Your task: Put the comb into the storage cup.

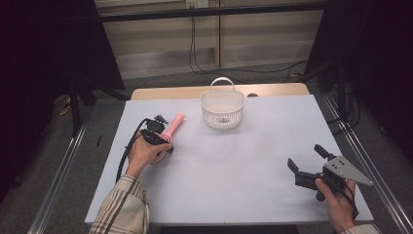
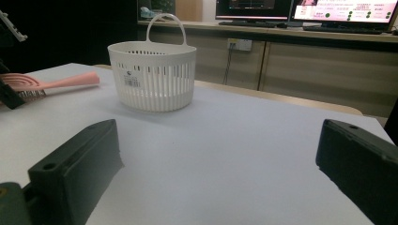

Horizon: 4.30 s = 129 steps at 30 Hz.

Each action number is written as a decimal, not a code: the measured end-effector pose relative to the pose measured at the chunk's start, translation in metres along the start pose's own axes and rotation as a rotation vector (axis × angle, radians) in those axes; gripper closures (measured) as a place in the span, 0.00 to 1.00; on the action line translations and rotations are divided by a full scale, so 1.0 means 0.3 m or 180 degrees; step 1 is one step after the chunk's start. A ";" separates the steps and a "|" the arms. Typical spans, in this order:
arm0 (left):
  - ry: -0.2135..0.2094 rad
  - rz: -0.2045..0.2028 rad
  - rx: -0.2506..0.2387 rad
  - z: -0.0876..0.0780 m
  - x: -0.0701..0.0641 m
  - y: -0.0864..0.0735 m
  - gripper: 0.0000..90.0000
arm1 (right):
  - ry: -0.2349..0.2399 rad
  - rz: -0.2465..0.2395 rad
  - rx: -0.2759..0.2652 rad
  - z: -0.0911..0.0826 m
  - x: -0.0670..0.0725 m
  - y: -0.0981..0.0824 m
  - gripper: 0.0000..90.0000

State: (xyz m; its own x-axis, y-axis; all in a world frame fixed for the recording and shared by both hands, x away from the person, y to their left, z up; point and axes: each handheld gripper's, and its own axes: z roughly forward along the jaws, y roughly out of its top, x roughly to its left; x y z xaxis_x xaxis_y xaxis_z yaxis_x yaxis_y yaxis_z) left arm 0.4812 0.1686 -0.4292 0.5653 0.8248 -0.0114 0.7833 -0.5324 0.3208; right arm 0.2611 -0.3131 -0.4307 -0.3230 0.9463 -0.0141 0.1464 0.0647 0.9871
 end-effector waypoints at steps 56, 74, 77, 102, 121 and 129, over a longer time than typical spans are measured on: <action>0.0078 -0.0194 0.0129 0.008 0.040 -0.004 0.12 | 0.0011 0.0002 -0.0001 0.000 0.000 0.000 0.00; 0.0085 -0.0099 -0.0002 -0.015 0.022 -0.009 0.22 | 0.0009 -0.0002 0.0007 0.001 0.000 -0.001 0.00; 0.0061 -0.0087 -0.0008 -0.019 0.018 -0.010 0.22 | 0.0014 -0.0006 0.0006 0.001 0.001 -0.001 0.00; 0.0039 -0.0176 -0.0303 -0.086 0.042 -0.019 0.22 | 0.0000 0.0000 0.0004 0.001 0.001 -0.001 0.00; 0.0095 -0.0276 -0.0787 -0.170 0.061 -0.038 0.22 | 0.0004 -0.0005 0.0005 0.001 0.001 -0.001 0.00; 0.0105 -0.0176 -0.1005 -0.214 0.049 -0.052 0.22 | 0.0000 -0.0002 0.0003 0.002 0.001 -0.001 0.00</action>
State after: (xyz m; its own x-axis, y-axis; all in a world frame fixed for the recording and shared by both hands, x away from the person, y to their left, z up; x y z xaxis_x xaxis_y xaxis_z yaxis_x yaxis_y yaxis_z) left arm 0.4609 0.2012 -0.3736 0.5113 0.8594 -0.0080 0.6908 -0.4055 0.5987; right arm 0.2616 -0.3127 -0.4312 -0.3231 0.9462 -0.0148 0.1470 0.0657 0.9870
